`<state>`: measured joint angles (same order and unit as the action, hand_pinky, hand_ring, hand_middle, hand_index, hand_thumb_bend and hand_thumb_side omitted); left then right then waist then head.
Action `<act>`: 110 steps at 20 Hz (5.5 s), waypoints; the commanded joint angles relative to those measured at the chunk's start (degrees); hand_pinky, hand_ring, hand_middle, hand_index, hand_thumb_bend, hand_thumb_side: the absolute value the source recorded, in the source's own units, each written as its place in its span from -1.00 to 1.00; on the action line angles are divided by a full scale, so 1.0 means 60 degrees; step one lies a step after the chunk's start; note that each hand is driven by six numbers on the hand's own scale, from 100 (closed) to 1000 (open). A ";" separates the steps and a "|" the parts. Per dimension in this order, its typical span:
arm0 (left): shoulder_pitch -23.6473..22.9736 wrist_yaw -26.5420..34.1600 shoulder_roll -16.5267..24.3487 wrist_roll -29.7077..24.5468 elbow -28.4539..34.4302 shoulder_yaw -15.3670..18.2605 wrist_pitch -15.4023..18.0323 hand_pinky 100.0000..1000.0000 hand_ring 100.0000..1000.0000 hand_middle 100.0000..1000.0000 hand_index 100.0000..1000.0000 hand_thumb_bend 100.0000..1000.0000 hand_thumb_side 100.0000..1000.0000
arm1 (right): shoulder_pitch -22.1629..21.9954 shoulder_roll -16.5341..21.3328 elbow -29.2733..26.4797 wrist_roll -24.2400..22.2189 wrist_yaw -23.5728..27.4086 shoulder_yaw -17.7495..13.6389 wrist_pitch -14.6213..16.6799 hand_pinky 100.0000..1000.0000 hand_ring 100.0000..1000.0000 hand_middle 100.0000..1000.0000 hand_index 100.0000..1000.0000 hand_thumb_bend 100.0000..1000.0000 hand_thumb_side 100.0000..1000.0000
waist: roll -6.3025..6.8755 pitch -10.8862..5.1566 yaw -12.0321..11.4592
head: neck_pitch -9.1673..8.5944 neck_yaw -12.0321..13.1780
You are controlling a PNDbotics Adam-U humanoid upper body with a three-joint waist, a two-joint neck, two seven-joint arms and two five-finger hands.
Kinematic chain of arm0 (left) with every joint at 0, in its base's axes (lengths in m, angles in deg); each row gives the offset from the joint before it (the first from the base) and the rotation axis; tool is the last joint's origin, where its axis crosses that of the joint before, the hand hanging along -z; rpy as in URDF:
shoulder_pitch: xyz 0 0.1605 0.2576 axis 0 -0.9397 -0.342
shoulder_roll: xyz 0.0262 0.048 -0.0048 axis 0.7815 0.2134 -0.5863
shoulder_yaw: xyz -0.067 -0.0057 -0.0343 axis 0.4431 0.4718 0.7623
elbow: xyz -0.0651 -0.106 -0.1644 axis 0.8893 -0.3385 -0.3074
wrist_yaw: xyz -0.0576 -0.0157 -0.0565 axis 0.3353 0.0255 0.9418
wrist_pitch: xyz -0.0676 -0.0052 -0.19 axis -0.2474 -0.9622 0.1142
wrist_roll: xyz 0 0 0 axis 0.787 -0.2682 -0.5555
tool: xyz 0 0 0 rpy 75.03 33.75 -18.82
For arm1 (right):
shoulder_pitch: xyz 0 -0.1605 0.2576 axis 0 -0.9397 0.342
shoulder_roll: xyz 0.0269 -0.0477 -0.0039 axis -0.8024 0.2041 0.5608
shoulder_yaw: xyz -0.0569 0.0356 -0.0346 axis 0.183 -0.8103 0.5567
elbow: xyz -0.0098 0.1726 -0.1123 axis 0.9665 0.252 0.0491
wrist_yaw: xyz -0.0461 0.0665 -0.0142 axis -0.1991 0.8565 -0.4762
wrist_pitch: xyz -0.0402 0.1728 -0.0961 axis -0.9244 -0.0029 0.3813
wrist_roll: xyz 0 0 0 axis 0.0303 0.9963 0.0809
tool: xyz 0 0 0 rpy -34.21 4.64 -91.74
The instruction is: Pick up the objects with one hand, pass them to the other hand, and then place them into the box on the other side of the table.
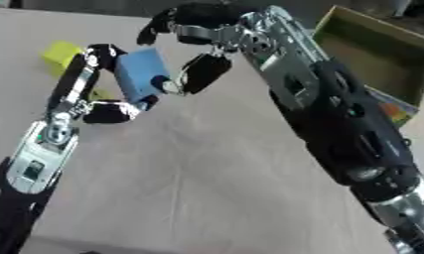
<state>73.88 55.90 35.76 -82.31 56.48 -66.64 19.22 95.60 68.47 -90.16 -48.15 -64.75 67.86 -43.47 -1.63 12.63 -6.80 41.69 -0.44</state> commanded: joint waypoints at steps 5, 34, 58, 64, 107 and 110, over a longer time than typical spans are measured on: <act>0.0080 0.0263 0.0044 -0.0106 0.0286 0.0111 -0.0145 0.06 -0.02 -0.12 -0.19 -1.00 -1.00 | 0.0192 0.0049 0.0005 -0.0141 -0.0082 -0.0186 0.0189 1.00 1.00 0.61 0.82 -0.44 0.05 | 0.0041 -0.0182 0.0008 | 0.0050 0.0076; 0.0081 0.1140 0.0106 -0.0594 0.0529 0.0045 -0.0248 0.03 -0.05 -0.15 -0.22 -1.00 -1.00 | 0.0382 -0.0047 0.0167 0.0474 -0.0736 -0.0090 0.0960 0.95 1.00 0.63 0.81 -0.21 -0.04 | 0.0061 -0.0135 -0.0075 | 0.0036 0.0076; 0.0122 0.1164 0.0093 -0.0813 0.0744 -0.0086 0.0067 0.04 -0.05 -0.15 -0.22 -1.00 -1.00 | 0.0423 -0.0129 0.0480 0.0134 -0.0495 -0.0048 0.0962 0.96 1.00 0.61 0.78 -0.46 -0.25 | 0.0064 -0.0097 -0.0166 | 0.0031 0.0086; 0.0117 0.1171 0.0075 -0.0753 0.0784 -0.0068 0.0080 0.04 -0.06 -0.16 -0.22 -1.00 -1.00 | 0.0433 -0.0147 0.0564 0.0012 -0.0512 -0.0041 0.1017 0.97 1.00 0.61 0.78 -0.46 -0.25 | 0.0050 -0.0089 -0.0175 | 0.0025 0.0091; 0.0169 -0.1003 0.0178 -0.0877 0.0147 0.0127 -0.0397 0.50 0.48 0.43 0.68 0.02 -1.00 | 0.0617 -0.0030 0.0763 0.0416 0.0981 0.0013 0.0082 0.75 0.72 -0.46 -0.20 -1.00 -0.92 | 0.0092 -0.0117 -0.0172 | 0.0095 0.0067; 0.0147 -0.1264 0.0237 -0.1040 -0.0012 0.0213 -0.0205 0.56 0.53 0.45 0.70 0.06 -1.00 | 0.0637 0.0024 0.0812 0.0331 0.0980 -0.0032 0.0094 0.75 0.72 -0.46 -0.20 -1.00 -0.93 | 0.0101 -0.0116 -0.0169 | 0.0091 0.0053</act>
<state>73.89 49.18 35.91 -88.05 56.05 -66.07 17.51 98.13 67.31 -85.04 -45.84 -59.32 68.21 -43.03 -1.35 13.05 -7.84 42.18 -0.10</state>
